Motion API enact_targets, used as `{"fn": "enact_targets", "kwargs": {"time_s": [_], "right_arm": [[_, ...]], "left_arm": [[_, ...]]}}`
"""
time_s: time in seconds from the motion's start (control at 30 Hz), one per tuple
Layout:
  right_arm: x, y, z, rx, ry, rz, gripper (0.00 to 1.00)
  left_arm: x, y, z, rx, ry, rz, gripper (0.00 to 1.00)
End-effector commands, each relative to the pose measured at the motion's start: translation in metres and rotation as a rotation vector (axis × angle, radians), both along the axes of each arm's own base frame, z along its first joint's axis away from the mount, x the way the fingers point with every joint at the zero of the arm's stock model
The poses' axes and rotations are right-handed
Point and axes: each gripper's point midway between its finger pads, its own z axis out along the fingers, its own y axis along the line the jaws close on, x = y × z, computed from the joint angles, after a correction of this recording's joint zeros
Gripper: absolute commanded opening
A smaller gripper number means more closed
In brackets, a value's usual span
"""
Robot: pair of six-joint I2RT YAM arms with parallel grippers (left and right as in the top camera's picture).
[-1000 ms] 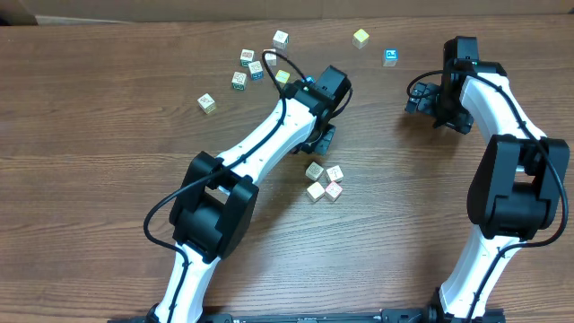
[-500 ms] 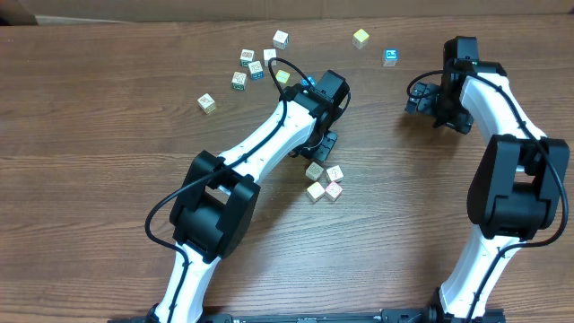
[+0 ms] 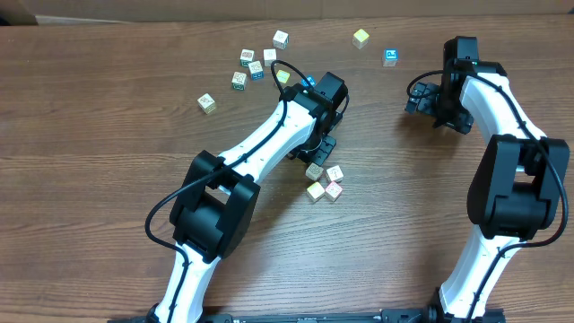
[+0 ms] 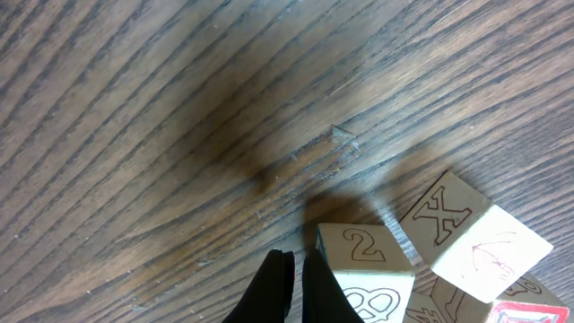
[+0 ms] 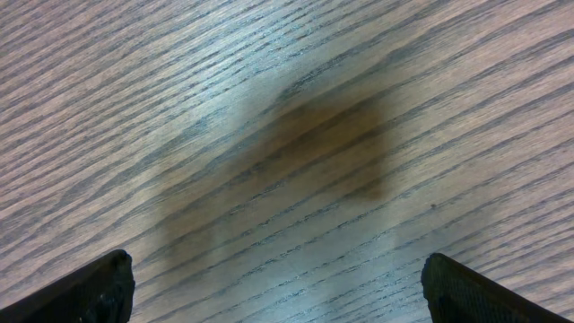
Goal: Form a circle
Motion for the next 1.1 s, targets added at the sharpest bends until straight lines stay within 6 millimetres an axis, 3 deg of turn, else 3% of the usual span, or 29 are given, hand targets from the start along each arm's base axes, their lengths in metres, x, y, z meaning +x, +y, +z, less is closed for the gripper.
{"fn": "enact_targets", "kwargs": {"time_s": [0.0,1.07], "right_arm": [[0.005,-0.002,0.009,-0.006,-0.026,-0.003,1.00],[0.005,-0.002,0.009,-0.006,-0.026,-0.003,1.00]], "left_arm": [[-0.007,0.002,-0.009,0.008,0.034,-0.028,0.04],[-0.018,-0.009,-0.009,-0.046,0.077,-0.123,0.04]]}}
